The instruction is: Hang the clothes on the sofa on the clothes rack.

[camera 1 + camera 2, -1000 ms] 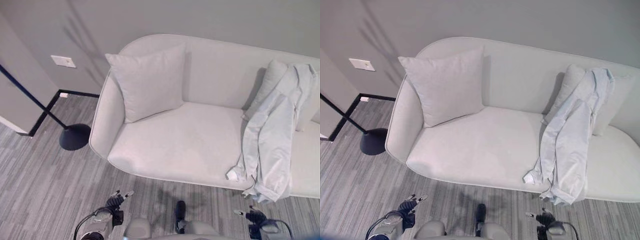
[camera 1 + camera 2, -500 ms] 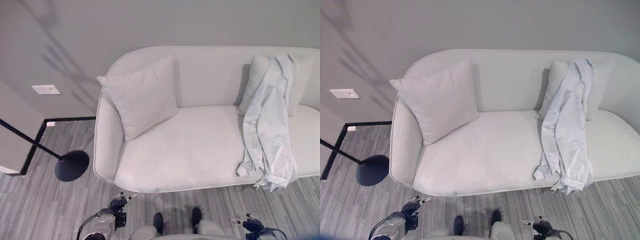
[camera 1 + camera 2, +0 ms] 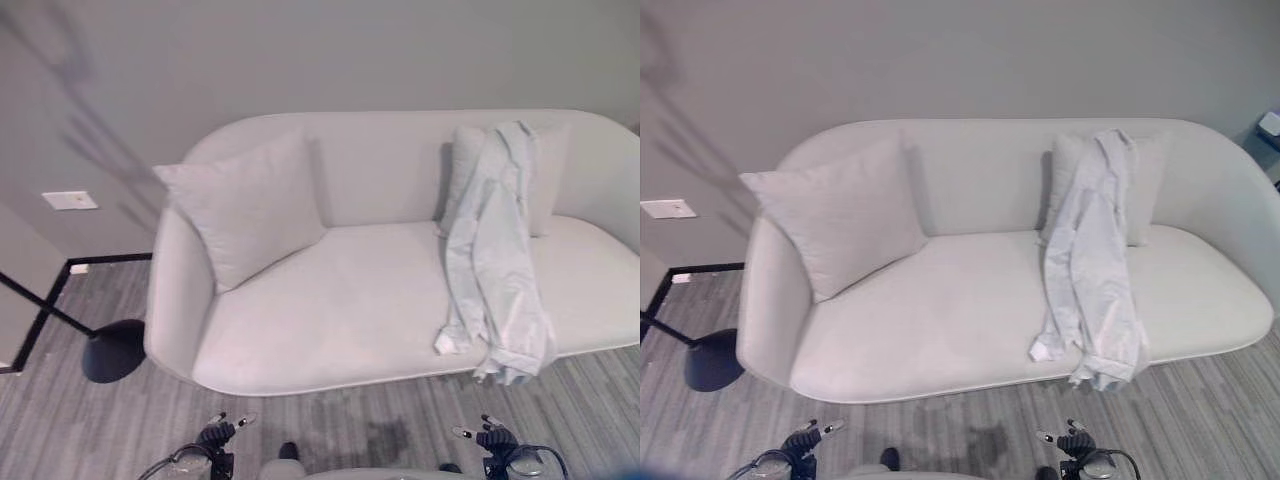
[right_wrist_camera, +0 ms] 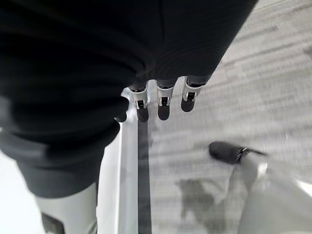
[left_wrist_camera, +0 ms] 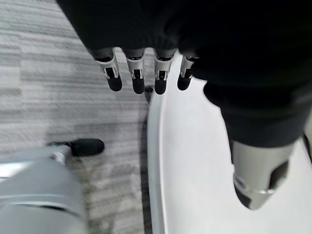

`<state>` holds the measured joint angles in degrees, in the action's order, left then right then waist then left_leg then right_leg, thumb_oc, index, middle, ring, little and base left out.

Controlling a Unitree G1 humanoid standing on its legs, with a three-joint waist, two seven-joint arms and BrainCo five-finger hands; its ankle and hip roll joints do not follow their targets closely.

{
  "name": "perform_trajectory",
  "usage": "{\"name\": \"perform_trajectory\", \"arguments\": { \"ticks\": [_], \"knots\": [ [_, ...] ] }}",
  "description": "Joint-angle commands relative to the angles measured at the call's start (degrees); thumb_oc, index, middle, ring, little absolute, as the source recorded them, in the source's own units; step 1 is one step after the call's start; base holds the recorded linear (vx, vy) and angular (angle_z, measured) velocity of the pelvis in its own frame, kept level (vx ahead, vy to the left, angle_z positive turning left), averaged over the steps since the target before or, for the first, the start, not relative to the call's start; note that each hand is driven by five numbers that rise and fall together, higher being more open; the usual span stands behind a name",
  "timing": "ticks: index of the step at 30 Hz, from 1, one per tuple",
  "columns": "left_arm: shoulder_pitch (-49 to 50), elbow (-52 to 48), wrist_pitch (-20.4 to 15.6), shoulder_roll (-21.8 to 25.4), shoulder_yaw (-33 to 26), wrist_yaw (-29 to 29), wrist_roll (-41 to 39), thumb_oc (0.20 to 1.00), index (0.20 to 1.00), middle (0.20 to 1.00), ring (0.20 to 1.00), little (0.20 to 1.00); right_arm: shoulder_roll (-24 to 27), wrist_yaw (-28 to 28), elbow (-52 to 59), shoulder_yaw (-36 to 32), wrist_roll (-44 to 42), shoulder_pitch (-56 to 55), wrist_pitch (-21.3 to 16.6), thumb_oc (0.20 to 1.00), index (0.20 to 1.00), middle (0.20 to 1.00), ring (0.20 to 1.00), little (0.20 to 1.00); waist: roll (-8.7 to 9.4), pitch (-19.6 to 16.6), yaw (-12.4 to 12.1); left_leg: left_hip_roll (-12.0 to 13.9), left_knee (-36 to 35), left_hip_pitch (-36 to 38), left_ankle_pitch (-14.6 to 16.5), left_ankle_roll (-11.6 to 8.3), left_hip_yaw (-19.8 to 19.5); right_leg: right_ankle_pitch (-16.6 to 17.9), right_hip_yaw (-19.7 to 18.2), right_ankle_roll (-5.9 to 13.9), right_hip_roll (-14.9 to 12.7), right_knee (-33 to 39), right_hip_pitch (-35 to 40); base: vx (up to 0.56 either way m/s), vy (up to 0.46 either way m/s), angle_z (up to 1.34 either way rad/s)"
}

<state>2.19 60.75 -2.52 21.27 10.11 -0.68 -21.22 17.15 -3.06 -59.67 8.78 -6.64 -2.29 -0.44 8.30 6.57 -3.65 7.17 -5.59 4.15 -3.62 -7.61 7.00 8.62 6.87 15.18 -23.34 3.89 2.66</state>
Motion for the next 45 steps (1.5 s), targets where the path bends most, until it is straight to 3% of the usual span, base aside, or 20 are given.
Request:
{"name": "perform_trajectory", "arguments": {
  "ticks": [1, 3, 4, 8, 10, 12, 13, 14, 15, 18, 22, 27, 31, 33, 34, 36, 37, 38, 39, 45],
  "knots": [
    [-5.41, -0.19, -1.91, -2.29, -0.77, -0.68, -0.12, 1.000, 1.000, 1.000, 1.000, 1.000, 4.94, -0.47, 2.28, 0.95, 0.40, 2.88, -0.67, 1.000, 1.000, 1.000, 1.000, 1.000, -4.03, 2.87, 0.14, 3.49, 0.59, 1.44, 5.34, -0.61, -4.64, 6.01, -4.21, -0.18, 2.10, -2.01, -6.09, 0.09, -0.472, -0.13],
    [-5.31, -0.65, -2.00, -2.44, -0.29, -0.69, 0.01, 1.000, 1.000, 1.000, 1.000, 1.000, 5.44, -0.29, 4.31, 1.15, 1.01, 2.43, -0.56, 1.000, 1.000, 1.000, 1.000, 1.000, -4.36, 2.83, 0.26, 7.61, 0.59, 0.77, 3.15, -2.52, -6.04, -1.89, -1.94, -0.30, 4.95, -3.47, -5.13, 0.13, -0.829, -0.06],
    [-5.21, -2.25, -1.75, -2.86, 0.56, -0.78, -1.04, 1.000, 1.000, 1.000, 1.000, 1.000, 6.76, -0.93, 6.42, 0.87, 0.37, 2.05, -0.75, 1.000, 1.000, 1.000, 1.000, 1.000, -6.42, 3.26, 0.83, 11.57, 0.59, -1.54, -1.87, -3.04, -6.92, -6.10, -0.57, -3.13, 9.62, -4.79, -4.30, 0.10, -0.968, 0.24],
    [-4.71, -5.39, -0.82, -4.38, 2.46, -0.15, -0.15, 1.000, 1.000, 1.000, 1.000, 1.000, 9.30, -2.84, 7.80, -1.58, -2.08, 0.18, -1.75, 1.000, 1.000, 1.000, 1.000, 1.000, -8.05, 4.60, 2.46, 14.06, 4.24, -4.63, -10.30, -0.87, -2.44, -7.58, 3.58, -6.48, 14.36, 0.03, 1.25, 0.02, -0.438, 0.76],
    [-4.64, -5.96, -0.63, -4.49, 2.33, 0.18, -0.35, 1.000, 1.000, 1.000, 1.000, 1.000, 9.76, -3.04, 7.76, -1.58, -1.98, 0.04, -1.72, 1.000, 1.000, 1.000, 1.000, 1.000, -7.93, 4.75, 2.66, 13.72, 6.11, -4.99, -9.48, -0.33, -1.10, -7.84, 3.91, -7.17, 15.14, 0.80, 1.88, 0.03, -0.331, 0.39],
    [-3.76, -5.56, -0.57, -5.37, 1.65, 0.21, -0.36, 1.000, 1.000, 1.000, 1.000, 1.000, 10.07, -2.21, 6.62, -0.91, -1.50, 0.85, -1.27, 1.000, 1.000, 1.000, 1.000, 1.000, -7.01, 5.00, 1.48, 3.44, 11.41, -5.99, 0.54, 2.31, -7.75, -8.49, 3.34, -8.11, 15.87, 1.11, 3.20, 0.09, -0.417, -0.12],
    [-3.78, -5.55, -0.58, -5.36, 1.64, 0.21, -0.36, 1.000, 1.000, 1.000, 1.000, 1.000, 10.06, -2.21, 6.61, -0.90, -1.50, 0.87, -1.28, 1.000, 1.000, 1.000, 1.000, 1.000, -6.97, 4.89, 1.60, 3.34, 11.50, -6.25, 0.51, 2.35, -7.87, -8.46, 3.45, -8.07, 15.80, 1.11, 3.07, 0.13, -0.241, -0.35],
    [-3.75, -4.64, -0.62, -5.85, 1.95, 0.26, -0.13, 1.000, 1.000, 1.000, 1.000, 1.000, 9.95, -2.10, 5.81, -0.87, -1.87, 1.54, -1.33, 1.000, 1.000, 1.000, 1.000, 1.000, -6.93, 4.71, 1.15, -1.60, 10.93, -6.74, 2.37, 3.74, -7.35, -8.63, 4.05, -8.08, 16.40, 1.11, 3.65, 0.09, -0.126, -0.25],
    [-3.75, -4.64, -0.62, -5.85, 1.95, 0.26, -0.13, 1.000, 1.000, 1.000, 1.000, 1.000, 9.95, -2.10, 5.81, -0.87, -1.87, 1.54, -1.33, 1.000, 1.000, 1.000, 1.000, 1.000, -6.92, 4.69, 1.16, -1.61, 10.93, -6.77, 2.37, 3.74, -7.37, -8.63, 4.06, -8.08, 16.40, 1.11, 3.63, 0.14, -0.181, -0.06],
    [-3.55, -2.67, -0.42, -6.54, 1.42, 0.60, 0.24, 1.000, 1.000, 1.000, 1.000, 1.000, 8.72, -2.47, 2.86, 1.12, -2.36, 3.54, -1.66, 1.000, 1.000, 1.000, 1.000, 1.000, -8.36, 3.69, -0.84, -11.34, 5.31, -10.36, 0.18, 6.84, -4.76, -8.71, 4.07, -8.46, 19.82, 1.11, 3.51, 0.22, -0.137, 0.07],
    [-2.63, -1.36, -0.54, -6.40, -0.92, 0.93, -0.29, 1.000, 1.000, 1.000, 1.000, 1.000, 6.77, -1.82, 2.19, 3.79, -1.02, 5.78, -1.76, 1.000, 1.000, 1.000, 1.000, 1.000, -9.53, 2.62, -3.99, -13.58, 0.60, -12.64, -3.65, 6.85, -3.02, -11.83, 1.73, -8.85, 23.60, 1.11, 6.62, 0.22, -0.043, -0.27],
    [-1.76, 1.29, -0.58, -6.18, -2.43, 1.08, 0.28, 1.000, 1.000, 1.000, 1.000, 1.000, 4.51, -1.07, 2.00, 4.91, 0.88, 5.93, -1.69, 1.000, 1.000, 1.000, 1.000, 1.000, -7.16, 0.86, -5.10, -12.79, 0.59, -9.29, -2.15, 8.19, -2.44, -13.31, 1.39, -7.90, 21.47, -3.59, 8.54, 0.28, 0.075, -0.37],
    [-3.53, -0.25, -0.07, -4.38, -2.76, 0.83, 0.05, 1.000, 1.000, 1.000, 1.000, 1.000, 3.88, -0.60, 2.95, 4.70, 0.79, 5.73, -1.60, 1.000, 1.000, 1.000, 1.000, 1.000, -6.89, 3.81, -3.18, -9.96, 0.59, -2.97, 0.76, 10.16, -4.75, -6.04, 1.79, -3.72, 18.68, -32.68, -4.07, 0.16, 0.065, -0.16],
    [-3.71, -0.22, 0.09, -3.98, -2.89, 0.84, 0.32, 1.000, 1.000, 1.000, 1.000, 1.000, 3.50, -0.67, 3.07, 4.61, 0.93, 5.46, -1.50, 1.000, 1.000, 1.000, 1.000, 1.000, -6.90, 4.07, -2.89, -9.56, 0.59, -2.14, 1.48, 10.33, -5.25, -4.91, 2.30, -3.54, 16.81, -35.92, -6.50, 0.17, 0.009, 0.12],
    [-4.04, -0.90, 0.03, -3.28, -3.18, 0.30, 0.26, 1.000, 1.000, 1.000, 1.000, 1.000, 3.24, -0.86, 2.76, 4.09, 0.49, 4.75, -1.34, 1.000, 1.000, 1.000, 1.000, 1.000, -6.87, 3.95, -3.22, -8.56, 0.59, -1.18, 2.46, 9.99, -6.09, -4.99, 4.94, -5.13, 12.13, -31.72, -7.66, 0.20, -0.035, 0.61],
    [-4.13, -1.18, -0.11, -3.20, -3.13, 0.15, -0.02, 1.000, 1.000, 1.000, 1.000, 1.000, 3.30, -0.89, 2.71, 3.74, 0.33, 4.42, -1.32, 1.000, 1.000, 1.000, 1.000, 1.000, -6.74, 4.17, -3.15, -8.37, 0.59, -0.58, 3.06, 9.63, -6.67, -5.05, 6.31, -5.54, 10.50, -27.75, -6.77, 0.20, -0.137, 0.62],
    [-4.88, -1.12, -0.53, -3.03, -2.97, -0.20, -0.44, 1.000, 1.000, 1.000, 1.000, 1.000, 3.58, -0.96, 2.49, 3.12, 0.04, 4.20, -1.31, 1.000, 1.000, 1.000, 1.000, 1.000, -6.32, 4.27, -3.07, -8.03, 0.59, 0.22, 4.81, 8.44, -8.04, -5.01, 7.73, -5.62, 8.52, -15.52, -6.26, 0.20, -0.180, 0.24],
    [-4.89, -1.11, -0.53, -3.03, -2.97, -0.20, -0.44, 1.000, 1.000, 1.000, 1.000, 1.000, 3.58, -0.96, 2.49, 3.11, 0.04, 4.21, -1.31, 1.000, 1.000, 1.000, 1.000, 1.000, -6.35, 4.23, -2.97, -7.99, 0.59, 0.13, 4.74, 8.44, -8.15, -4.80, 7.88, -5.63, 8.58, -15.21, -6.14, 0.27, -0.252, 0.10],
    [-5.56, -0.48, -0.84, -2.98, -2.91, -0.55, -0.39, 1.000, 1.000, 1.000, 1.000, 1.000, 3.57, -1.05, 2.06, 3.05, -0.21, 4.36, -1.17, 1.000, 1.000, 1.000, 1.000, 1.000, -5.46, 4.52, -2.23, -8.43, 0.59, 1.12, 6.03, 7.85, -9.78, -1.55, 4.97, -4.11, 8.46, -5.19, -7.46, 0.13, -0.117, 0.02],
    [-4.92, 1.22, -1.24, -3.13, -2.83, -0.62, 0.60, 1.000, 1.000, 1.000, 1.000, 1.000, 3.28, -0.69, 0.95, 2.99, 0.35, 3.13, -0.88, 1.000, 1.000, 1.000, 1.000, 1.000, -3.82, 4.91, -0.61, -7.93, 0.59, 4.08, 7.98, 6.52, -12.17, 5.20, -2.00, -1.70, 8.65, -2.39, -9.66, 0.17, -0.156, 0.46]
  ]
}}
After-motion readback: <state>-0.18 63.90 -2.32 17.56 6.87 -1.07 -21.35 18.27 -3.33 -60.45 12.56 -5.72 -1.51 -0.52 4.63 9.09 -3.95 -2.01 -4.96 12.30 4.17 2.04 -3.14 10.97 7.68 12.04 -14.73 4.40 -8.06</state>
